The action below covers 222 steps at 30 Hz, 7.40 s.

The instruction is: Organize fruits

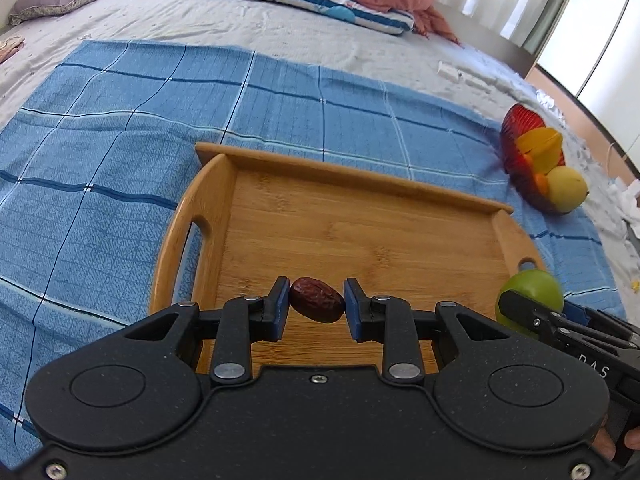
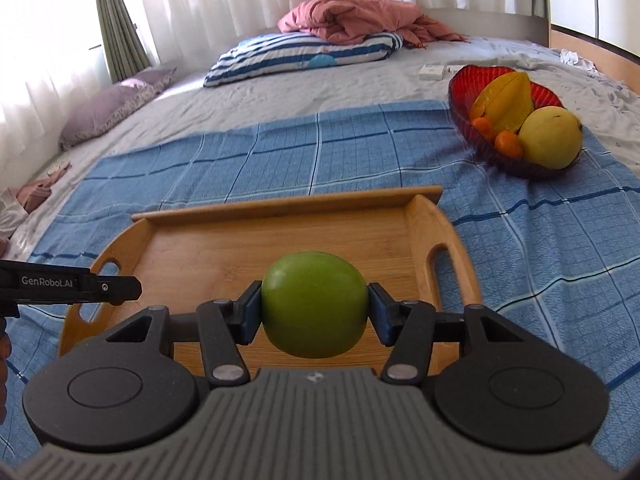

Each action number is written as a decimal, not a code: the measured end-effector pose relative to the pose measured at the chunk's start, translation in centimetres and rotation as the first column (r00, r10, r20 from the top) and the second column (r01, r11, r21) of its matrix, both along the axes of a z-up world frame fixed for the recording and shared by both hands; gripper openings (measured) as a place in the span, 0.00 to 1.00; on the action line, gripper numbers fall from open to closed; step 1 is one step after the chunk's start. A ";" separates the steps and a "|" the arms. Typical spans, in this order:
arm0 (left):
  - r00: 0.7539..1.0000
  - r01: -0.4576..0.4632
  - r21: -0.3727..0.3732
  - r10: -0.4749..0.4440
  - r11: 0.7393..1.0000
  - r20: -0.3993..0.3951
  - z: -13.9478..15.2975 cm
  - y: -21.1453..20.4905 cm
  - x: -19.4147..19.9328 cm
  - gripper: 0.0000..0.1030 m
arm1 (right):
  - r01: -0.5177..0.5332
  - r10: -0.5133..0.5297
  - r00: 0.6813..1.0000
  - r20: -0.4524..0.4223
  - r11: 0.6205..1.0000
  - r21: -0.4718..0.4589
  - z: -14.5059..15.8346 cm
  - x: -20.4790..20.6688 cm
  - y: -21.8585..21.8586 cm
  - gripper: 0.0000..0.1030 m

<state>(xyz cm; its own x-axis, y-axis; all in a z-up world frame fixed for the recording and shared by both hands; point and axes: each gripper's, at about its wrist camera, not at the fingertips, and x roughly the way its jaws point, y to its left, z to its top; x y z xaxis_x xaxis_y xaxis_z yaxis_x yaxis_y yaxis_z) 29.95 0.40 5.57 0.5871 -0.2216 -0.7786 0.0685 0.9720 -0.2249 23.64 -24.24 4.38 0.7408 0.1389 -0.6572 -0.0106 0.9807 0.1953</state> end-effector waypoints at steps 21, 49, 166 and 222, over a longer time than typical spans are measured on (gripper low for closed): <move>1.000 0.002 0.035 -0.001 0.999 -0.031 -1.8 -0.1 0.5 0.27 | 0.020 -0.020 0.998 -0.063 1.000 -0.009 -2.4 1.4 0.1 0.56; 1.000 0.006 0.070 -0.005 0.998 -0.027 -2.6 -0.5 0.6 0.35 | 0.011 -0.012 0.998 -0.054 1.000 -0.019 -2.4 1.3 0.2 0.57; 0.923 0.186 0.002 -0.176 0.983 0.342 -4.5 -3.1 -28.9 0.83 | 0.021 0.050 0.932 0.358 0.981 -0.193 -5.1 -23.3 -1.0 0.93; 0.936 0.111 0.087 -0.134 0.990 0.327 -6.3 -6.4 -27.0 0.37 | 0.103 -0.072 0.963 0.259 0.989 -0.107 -7.5 -21.0 -1.9 0.43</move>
<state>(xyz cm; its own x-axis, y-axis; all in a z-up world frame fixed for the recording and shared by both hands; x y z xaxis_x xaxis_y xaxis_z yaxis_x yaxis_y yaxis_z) 2.95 -5.99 -0.76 0.7857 -0.2628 -0.5599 0.2474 0.9632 -0.1050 2.60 -26.18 -3.15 0.8909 -0.0012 -0.4542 0.0421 0.9959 0.0800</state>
